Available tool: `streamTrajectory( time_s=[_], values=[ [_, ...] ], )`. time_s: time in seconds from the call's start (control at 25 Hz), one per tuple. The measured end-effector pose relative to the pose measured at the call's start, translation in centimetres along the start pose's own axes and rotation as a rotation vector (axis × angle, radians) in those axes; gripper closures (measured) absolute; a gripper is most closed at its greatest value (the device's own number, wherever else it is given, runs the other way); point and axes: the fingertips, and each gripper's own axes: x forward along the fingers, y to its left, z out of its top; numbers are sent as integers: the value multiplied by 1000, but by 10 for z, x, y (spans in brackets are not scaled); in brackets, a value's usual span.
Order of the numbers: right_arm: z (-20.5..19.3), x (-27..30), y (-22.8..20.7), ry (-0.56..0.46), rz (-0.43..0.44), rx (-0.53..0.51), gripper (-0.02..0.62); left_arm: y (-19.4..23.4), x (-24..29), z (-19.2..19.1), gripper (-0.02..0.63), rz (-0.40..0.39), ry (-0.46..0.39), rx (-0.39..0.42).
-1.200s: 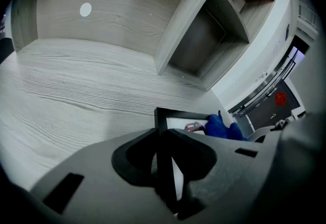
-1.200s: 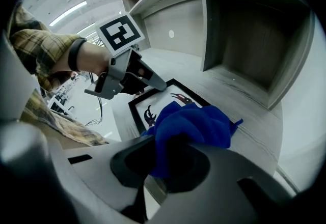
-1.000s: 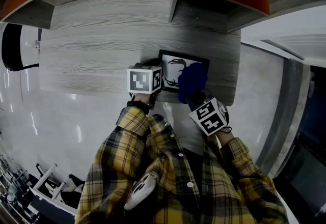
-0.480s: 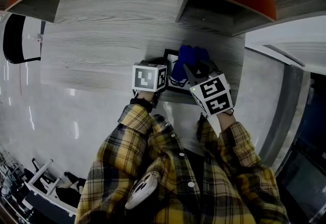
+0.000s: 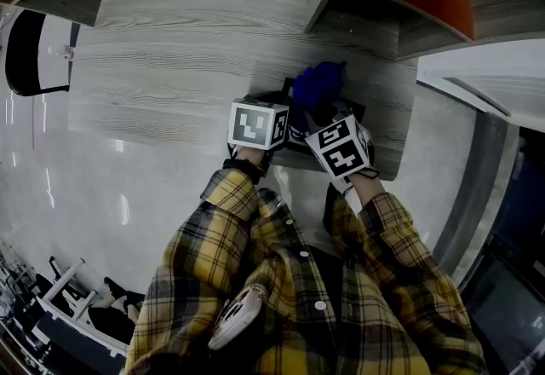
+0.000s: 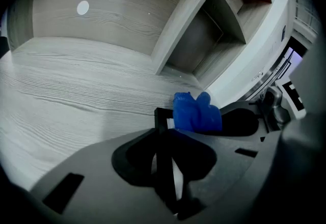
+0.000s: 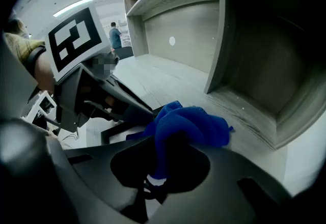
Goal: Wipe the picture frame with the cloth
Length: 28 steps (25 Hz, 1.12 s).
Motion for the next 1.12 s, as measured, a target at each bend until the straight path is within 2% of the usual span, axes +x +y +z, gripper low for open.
streamTrajectory(
  time_s=[0.6, 0.96, 1.04, 1.12],
  values=[
    [-52, -32, 73, 94, 171, 29, 543, 2, -1, 0, 529, -7, 6, 2],
    [-69, -39, 89, 138, 216, 30, 543, 2, -1, 0, 529, -19, 3, -1],
    [-63, -42, 85, 119, 207, 28, 543, 2, -1, 0, 529, -23, 0, -5],
    [-45, -47, 75, 43, 165, 47, 543, 2, -1, -1, 529, -32, -4, -12]
  ],
)
